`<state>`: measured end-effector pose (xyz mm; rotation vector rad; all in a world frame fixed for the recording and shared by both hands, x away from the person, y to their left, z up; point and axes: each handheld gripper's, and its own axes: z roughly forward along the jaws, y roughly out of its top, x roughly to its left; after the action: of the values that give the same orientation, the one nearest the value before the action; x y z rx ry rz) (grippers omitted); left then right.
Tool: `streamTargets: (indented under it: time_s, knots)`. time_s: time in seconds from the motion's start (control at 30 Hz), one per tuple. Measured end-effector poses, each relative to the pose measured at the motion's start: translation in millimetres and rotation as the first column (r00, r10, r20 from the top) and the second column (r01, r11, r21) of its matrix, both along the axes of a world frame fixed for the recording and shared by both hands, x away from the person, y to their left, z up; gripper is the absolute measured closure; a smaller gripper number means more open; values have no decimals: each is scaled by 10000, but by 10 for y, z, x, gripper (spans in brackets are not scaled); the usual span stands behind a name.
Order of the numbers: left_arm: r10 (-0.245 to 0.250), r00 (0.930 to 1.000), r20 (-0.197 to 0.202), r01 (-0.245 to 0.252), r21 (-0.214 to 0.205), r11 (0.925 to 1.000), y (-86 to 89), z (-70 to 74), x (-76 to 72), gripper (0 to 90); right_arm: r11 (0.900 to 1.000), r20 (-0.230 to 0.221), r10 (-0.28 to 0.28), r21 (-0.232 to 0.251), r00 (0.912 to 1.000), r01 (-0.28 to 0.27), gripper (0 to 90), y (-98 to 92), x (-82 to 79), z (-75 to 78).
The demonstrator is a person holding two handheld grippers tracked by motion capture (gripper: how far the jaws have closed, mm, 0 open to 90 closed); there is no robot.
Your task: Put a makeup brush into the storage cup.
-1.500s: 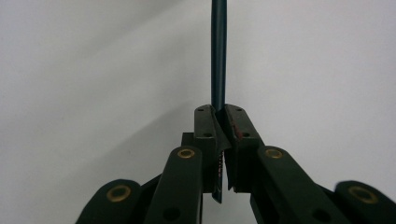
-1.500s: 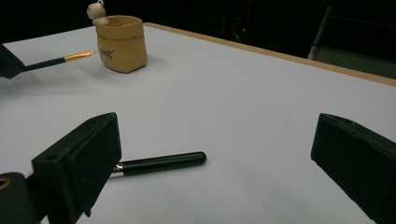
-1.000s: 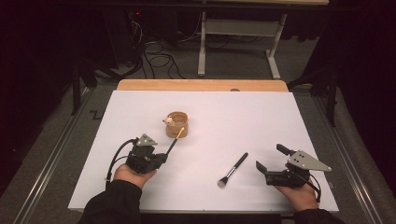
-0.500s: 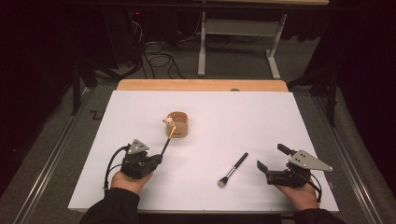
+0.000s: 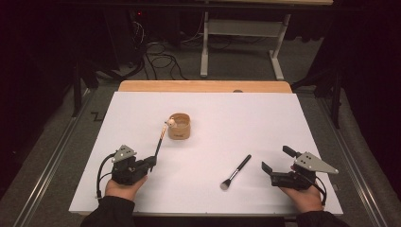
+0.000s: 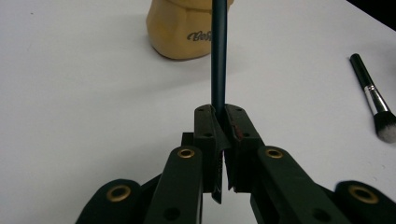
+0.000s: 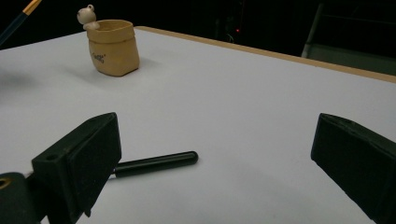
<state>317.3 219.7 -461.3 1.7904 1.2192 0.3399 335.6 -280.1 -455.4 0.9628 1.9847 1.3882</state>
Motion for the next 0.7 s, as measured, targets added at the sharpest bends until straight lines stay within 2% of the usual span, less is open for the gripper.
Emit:
streamTargets:
  time_s: [0.13, 0.23, 0.37, 0.57, 0.7]
  knots:
    - [204, 9995, 249, -203, -22, 9998, 47, 9, -13, 845, 9999, -56, -104, 64, 9999, 105, 24, -5, 0, -6]
    - [325, 9982, 512, -306, -359, 9989, 76, 14, -26, 845, 10000, -43, -87, 5, 10000, 87, 24, 2, -5, -11]
    - [436, 9955, 844, -390, -552, 9977, 96, 28, -44, 845, 10000, -19, -87, -27, 10000, 87, 24, 7, -14, -12]
    - [610, 9889, 1354, -530, -625, 9966, 91, 57, -76, 845, 10000, -37, -87, 13, 10000, 87, 24, -3, -17, -14]
    - [608, 9815, 1813, -495, -665, 9966, 87, 84, -106, 845, 10000, -39, -77, 25, 10000, 77, 24, 1, -16, -15]
